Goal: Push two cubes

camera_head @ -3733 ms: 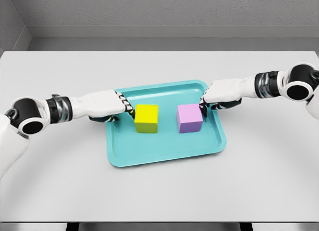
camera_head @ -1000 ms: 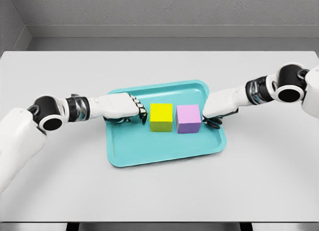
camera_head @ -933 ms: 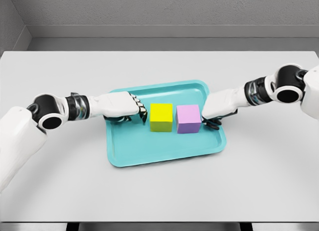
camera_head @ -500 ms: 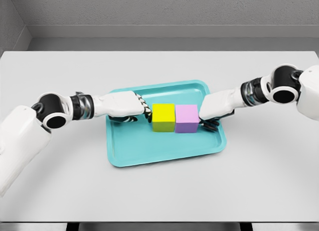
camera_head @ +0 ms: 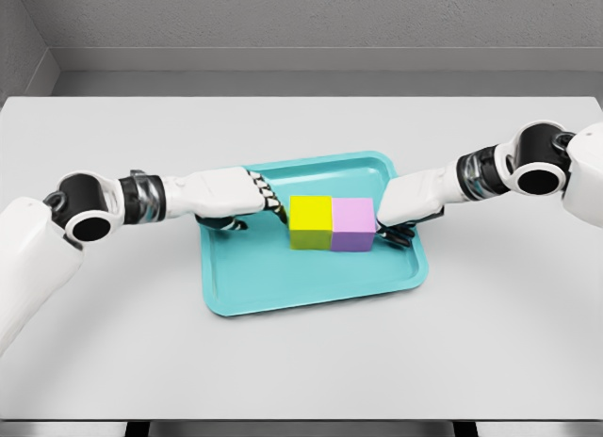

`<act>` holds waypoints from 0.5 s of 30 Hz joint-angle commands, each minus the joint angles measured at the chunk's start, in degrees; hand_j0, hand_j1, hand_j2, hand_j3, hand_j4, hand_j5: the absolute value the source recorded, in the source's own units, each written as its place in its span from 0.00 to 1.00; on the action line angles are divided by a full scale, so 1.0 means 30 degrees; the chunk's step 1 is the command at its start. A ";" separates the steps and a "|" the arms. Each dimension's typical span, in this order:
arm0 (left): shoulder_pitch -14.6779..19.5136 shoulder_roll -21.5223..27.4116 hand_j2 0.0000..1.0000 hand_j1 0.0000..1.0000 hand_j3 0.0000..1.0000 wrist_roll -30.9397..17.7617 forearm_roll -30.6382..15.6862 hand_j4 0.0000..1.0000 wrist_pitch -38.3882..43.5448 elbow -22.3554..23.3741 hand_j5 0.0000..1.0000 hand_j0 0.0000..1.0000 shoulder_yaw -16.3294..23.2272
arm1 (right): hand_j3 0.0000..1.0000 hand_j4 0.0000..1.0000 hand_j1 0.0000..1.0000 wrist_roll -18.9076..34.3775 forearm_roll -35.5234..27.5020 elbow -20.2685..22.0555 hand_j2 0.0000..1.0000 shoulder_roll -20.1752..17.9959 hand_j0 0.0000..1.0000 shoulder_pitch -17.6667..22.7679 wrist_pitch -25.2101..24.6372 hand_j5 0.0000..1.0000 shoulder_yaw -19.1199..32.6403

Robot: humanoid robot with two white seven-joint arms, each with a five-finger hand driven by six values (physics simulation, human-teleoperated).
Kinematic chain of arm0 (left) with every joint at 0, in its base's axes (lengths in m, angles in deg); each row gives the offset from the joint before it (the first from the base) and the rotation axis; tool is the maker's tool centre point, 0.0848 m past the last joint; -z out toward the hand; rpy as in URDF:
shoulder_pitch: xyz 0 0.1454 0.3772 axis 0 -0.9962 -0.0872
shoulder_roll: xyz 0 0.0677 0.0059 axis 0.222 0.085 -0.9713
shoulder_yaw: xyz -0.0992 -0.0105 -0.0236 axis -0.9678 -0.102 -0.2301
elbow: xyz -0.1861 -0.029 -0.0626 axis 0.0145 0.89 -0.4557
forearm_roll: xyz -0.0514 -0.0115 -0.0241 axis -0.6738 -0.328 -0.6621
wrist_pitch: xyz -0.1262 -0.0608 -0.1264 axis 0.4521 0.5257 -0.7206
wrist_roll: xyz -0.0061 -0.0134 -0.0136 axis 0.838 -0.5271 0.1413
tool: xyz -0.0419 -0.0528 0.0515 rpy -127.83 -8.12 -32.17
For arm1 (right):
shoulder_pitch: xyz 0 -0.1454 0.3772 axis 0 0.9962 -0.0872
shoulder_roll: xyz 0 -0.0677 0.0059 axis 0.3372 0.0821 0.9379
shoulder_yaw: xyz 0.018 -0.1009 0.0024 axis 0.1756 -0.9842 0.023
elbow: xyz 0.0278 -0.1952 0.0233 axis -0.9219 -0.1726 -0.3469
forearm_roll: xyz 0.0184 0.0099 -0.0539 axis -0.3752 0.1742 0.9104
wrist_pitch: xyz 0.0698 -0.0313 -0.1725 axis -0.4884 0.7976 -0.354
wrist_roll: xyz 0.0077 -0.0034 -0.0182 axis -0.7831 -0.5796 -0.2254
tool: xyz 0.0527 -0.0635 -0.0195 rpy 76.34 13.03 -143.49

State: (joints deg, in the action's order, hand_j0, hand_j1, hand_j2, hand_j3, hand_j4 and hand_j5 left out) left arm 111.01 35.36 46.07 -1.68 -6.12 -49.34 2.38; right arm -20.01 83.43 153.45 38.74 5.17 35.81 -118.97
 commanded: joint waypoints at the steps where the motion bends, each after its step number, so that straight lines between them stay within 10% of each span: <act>1: -0.0029 0.0505 0.95 0.95 0.95 0.0020 -0.1124 0.95 0.0051 -0.0360 0.95 0.95 -0.0869 | 0.16 0.16 0.16 -0.0008 -0.0058 -0.0034 0.16 -0.0061 0.16 0.0000 -0.0033 0.16 0.0032; 10: -0.1053 0.8327 1.00 1.00 1.00 0.0020 -0.7658 1.00 0.0051 -0.1825 1.00 1.00 -0.3885 | 0.18 0.18 0.18 -0.0008 -0.0116 -0.0093 0.18 -0.2024 0.18 -0.0264 -0.0033 0.18 0.2287; 15: -0.2373 0.8064 1.00 1.00 1.00 0.0020 -0.7394 1.00 0.0051 -0.1737 1.00 1.00 -0.4913 | 0.25 0.25 0.25 -0.0008 -0.0321 -0.1411 0.25 -0.3167 0.25 -0.0146 -0.0033 0.25 0.5509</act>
